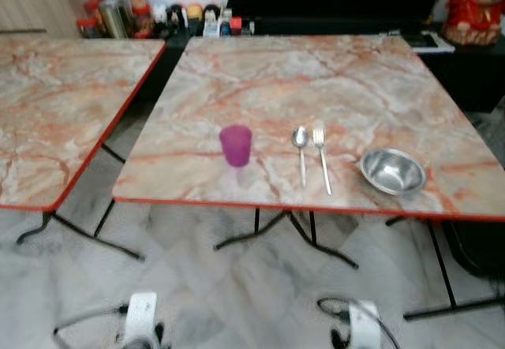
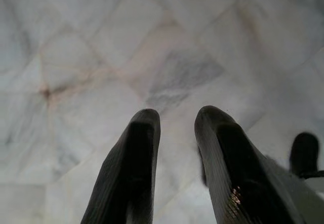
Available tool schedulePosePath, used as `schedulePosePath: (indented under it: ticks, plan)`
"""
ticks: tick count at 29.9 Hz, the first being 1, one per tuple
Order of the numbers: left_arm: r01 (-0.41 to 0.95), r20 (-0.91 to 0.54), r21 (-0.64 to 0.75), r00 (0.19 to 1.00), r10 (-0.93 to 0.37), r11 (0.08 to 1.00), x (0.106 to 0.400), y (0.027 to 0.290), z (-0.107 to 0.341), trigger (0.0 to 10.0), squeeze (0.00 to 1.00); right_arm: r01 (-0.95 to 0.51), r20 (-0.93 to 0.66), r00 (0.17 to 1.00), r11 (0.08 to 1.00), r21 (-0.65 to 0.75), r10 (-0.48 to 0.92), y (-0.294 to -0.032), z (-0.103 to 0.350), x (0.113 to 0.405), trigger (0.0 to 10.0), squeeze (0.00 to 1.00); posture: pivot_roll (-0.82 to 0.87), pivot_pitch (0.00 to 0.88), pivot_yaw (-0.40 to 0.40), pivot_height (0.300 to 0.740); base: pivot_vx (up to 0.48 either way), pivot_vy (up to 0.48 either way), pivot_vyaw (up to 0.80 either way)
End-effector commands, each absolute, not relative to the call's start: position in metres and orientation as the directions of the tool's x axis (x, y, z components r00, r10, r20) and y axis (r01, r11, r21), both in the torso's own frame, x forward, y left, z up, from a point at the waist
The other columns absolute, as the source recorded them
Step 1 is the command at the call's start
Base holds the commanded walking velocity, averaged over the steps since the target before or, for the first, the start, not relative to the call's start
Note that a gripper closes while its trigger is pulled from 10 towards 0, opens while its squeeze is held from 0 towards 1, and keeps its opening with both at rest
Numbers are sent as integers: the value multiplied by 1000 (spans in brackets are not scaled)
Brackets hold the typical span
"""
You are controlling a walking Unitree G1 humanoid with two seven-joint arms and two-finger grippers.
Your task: Setting the table
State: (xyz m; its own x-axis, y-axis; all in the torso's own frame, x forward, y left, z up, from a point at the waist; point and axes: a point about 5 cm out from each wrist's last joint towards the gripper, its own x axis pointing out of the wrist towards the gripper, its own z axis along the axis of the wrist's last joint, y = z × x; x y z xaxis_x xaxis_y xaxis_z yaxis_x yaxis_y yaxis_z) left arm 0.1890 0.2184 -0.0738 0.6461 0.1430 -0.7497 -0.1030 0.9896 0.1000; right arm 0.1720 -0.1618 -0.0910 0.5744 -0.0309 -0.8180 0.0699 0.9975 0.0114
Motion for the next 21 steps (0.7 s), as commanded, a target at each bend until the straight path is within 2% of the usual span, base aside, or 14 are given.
schedulePosePath:
  ticks: [1, 7, 12, 17, 21]
  plan:
    - [-93, -760, 95, 637, 133, 991, 189, 214, -75, 10000, 0, 75, -822, 567, 997, -17, -57, -172, -92, 169, 10000, 0, -63, 101, 30, 740, 0, 0, 0]
    - [-90, -770, 93, 625, 129, 992, 186, 213, -77, 10000, 0, 58, -801, 595, 998, -37, -64, -177, -88, 175, 10000, 0, -72, 103, 32, 740, 0, 0, 0]
    - [-89, -778, 93, 615, 128, 992, 183, 214, -79, 10000, 0, 62, -742, 666, 997, -54, -82, -192, -80, 184, 10000, 0, -80, 105, 31, 740, 0, 0, 0]
    - [-91, -784, 102, 606, 137, 991, 180, 217, -80, 10000, 0, 84, -599, 794, 995, -59, -103, -215, -63, 195, 10000, 0, -102, 105, 32, 740, 0, 0, 0]
    - [-90, -785, 104, 604, 138, 990, 179, 218, -80, 10000, 0, 80, -515, 851, 995, -57, -98, -217, -53, 199, 10000, 0, -108, 102, 32, 740, 0, 0, 0]
